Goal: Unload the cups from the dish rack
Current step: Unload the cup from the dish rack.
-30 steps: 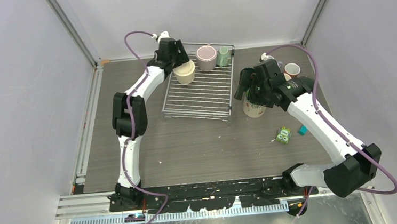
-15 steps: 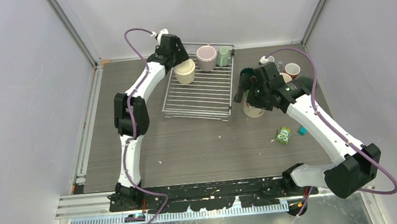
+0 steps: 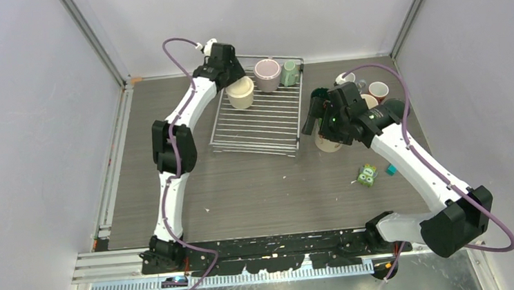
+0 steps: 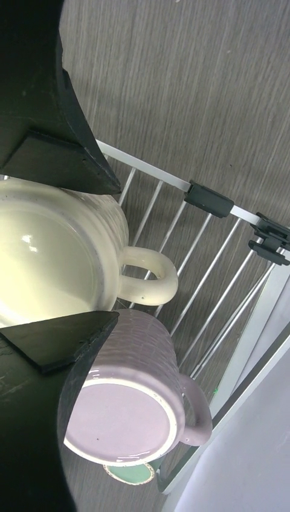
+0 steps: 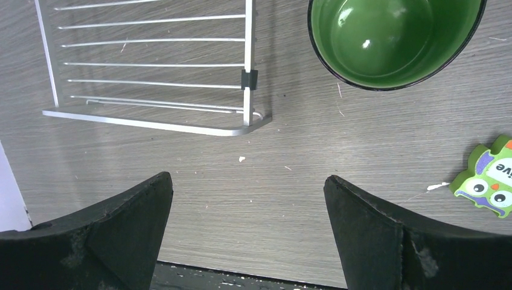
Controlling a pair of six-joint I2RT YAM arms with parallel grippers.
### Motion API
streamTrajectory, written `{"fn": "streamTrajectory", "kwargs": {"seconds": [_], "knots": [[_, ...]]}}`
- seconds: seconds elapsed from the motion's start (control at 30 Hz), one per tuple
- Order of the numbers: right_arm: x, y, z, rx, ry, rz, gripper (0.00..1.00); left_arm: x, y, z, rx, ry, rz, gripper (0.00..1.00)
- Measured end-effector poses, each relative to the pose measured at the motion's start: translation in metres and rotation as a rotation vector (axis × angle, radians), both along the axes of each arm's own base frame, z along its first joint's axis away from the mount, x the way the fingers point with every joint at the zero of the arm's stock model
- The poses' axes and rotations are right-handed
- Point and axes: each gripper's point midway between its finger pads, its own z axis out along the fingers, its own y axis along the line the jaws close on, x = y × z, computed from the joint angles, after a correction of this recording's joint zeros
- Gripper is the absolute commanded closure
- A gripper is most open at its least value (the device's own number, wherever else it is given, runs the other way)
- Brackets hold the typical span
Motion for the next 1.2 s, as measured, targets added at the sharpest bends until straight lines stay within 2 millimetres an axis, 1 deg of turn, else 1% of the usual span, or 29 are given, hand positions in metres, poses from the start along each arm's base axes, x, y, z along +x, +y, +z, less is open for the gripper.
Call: {"fn": "streamTrajectory", "kwargs": {"seconds": [0.2,0.43,0.57,0.73,0.87,0.93,0.97,1.2], "knots": [[-0.001,0.003,-0.004,0.01,0.004,0.007,0.0,-0.003,0.002,-0.003,-0.056,0.025,0.077,0.28],[-0.001,0.007,-0.005,0.026,0.003,0.016,0.0,-0.017,0.006,-0.006,-0.154,0.073,0.187,0.28],[-0.002,0.007,-0.008,0.028,0.009,0.02,0.0,-0.022,0.007,-0.008,-0.186,0.09,0.233,0.28],[-0.002,0.008,-0.008,0.033,0.009,0.023,0.0,-0.026,0.009,-0.008,-0.206,0.098,0.281,0.28],[-0.003,0.011,-0.008,0.038,0.009,0.028,0.0,-0.037,0.013,-0.009,-0.209,0.104,0.324,0.28],[-0.003,0.012,-0.008,0.041,0.007,0.029,0.0,-0.045,0.017,-0.013,-0.205,0.116,0.347,0.27],[-0.003,0.012,-0.008,0.042,0.007,0.03,0.0,-0.046,0.017,-0.01,-0.207,0.113,0.348,0.27],[-0.006,0.014,-0.013,0.046,0.022,0.029,0.0,-0.059,0.021,-0.011,-0.211,0.125,0.371,0.27]]}}
